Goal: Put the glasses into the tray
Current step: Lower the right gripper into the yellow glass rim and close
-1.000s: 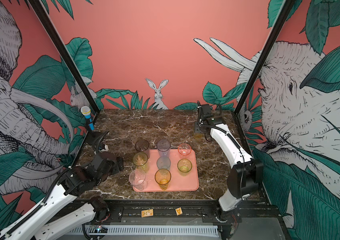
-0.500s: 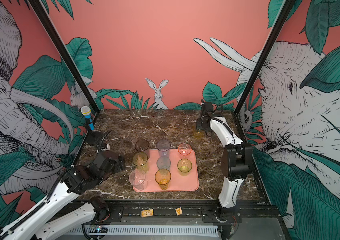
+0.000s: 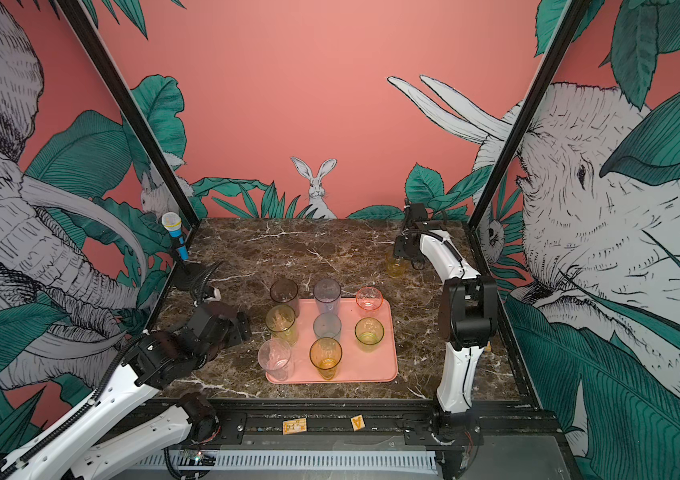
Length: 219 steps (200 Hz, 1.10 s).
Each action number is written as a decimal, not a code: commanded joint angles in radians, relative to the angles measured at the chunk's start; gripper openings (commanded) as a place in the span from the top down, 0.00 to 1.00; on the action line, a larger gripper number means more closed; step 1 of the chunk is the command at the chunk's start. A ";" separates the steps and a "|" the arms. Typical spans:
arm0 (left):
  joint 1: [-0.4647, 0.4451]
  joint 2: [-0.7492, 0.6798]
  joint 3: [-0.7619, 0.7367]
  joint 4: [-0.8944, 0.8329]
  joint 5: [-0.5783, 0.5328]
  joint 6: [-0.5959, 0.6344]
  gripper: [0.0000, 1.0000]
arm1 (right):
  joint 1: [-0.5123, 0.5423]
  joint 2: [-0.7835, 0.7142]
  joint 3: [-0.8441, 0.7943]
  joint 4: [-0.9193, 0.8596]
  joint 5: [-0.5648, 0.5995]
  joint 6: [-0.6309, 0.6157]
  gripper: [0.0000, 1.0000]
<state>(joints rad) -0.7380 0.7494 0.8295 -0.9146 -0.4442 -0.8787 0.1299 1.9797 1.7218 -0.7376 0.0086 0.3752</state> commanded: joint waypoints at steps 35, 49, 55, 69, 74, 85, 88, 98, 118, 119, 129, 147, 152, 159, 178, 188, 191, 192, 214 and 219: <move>0.003 0.010 -0.006 0.005 0.004 -0.009 0.16 | -0.021 0.044 0.030 -0.002 -0.033 0.010 0.42; 0.003 0.015 -0.006 0.006 0.007 -0.010 0.16 | -0.026 0.051 0.030 0.000 -0.041 0.009 0.45; 0.003 0.016 -0.007 0.008 0.009 -0.011 0.16 | -0.028 0.055 0.030 0.002 -0.045 0.008 0.46; 0.003 0.021 -0.006 0.011 0.010 -0.010 0.16 | -0.033 0.060 0.027 0.005 -0.054 0.010 0.48; 0.003 0.022 -0.005 0.012 0.011 -0.010 0.16 | -0.035 0.063 0.027 0.005 -0.056 0.010 0.49; 0.003 0.025 -0.004 0.015 0.012 -0.010 0.16 | -0.038 0.070 0.026 0.008 -0.061 0.010 0.51; 0.003 0.026 -0.001 0.016 0.013 -0.010 0.16 | -0.038 0.071 0.027 0.009 -0.063 0.010 0.51; 0.003 0.030 -0.001 0.017 0.013 -0.011 0.16 | -0.039 0.073 0.026 0.010 -0.066 0.011 0.53; 0.003 0.036 0.002 0.020 0.018 -0.011 0.16 | -0.043 0.080 0.024 0.018 -0.075 0.013 0.59; 0.003 0.038 0.002 0.020 0.018 -0.011 0.16 | -0.043 0.080 0.023 0.019 -0.076 0.013 0.60; 0.003 0.040 0.005 0.020 0.019 -0.011 0.16 | -0.043 0.080 0.018 0.026 -0.079 0.013 0.64; 0.003 0.041 0.008 0.020 0.020 -0.009 0.16 | -0.044 0.082 0.012 0.037 -0.085 0.014 0.71; 0.003 0.041 0.008 0.020 0.018 -0.009 0.16 | -0.045 0.083 0.012 0.037 -0.085 0.014 0.73; 0.003 0.041 0.008 0.019 0.018 -0.009 0.16 | -0.046 0.084 0.012 0.037 -0.084 0.014 0.75; 0.003 0.040 0.007 0.017 0.018 -0.009 0.16 | -0.048 0.087 0.012 0.034 -0.087 0.013 0.80; 0.003 0.039 0.005 0.017 0.018 -0.009 0.16 | -0.048 0.086 0.010 0.037 -0.086 0.014 0.81; 0.003 0.039 0.004 0.017 0.018 -0.009 0.16 | -0.048 0.086 0.010 0.037 -0.086 0.014 0.81; 0.003 0.038 0.005 0.017 0.018 -0.010 0.16 | -0.048 0.086 0.010 0.037 -0.086 0.014 0.81; 0.003 0.035 0.004 0.017 0.019 -0.011 0.16 | -0.048 0.087 0.007 0.038 -0.086 0.014 0.83; 0.004 0.035 0.004 0.017 0.018 -0.011 0.16 | -0.049 0.085 0.006 0.038 -0.086 0.014 0.84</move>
<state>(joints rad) -0.7380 0.7937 0.8295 -0.9051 -0.4221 -0.8787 0.0875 2.0567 1.7218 -0.7128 -0.0708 0.3878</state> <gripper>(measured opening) 0.844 0.174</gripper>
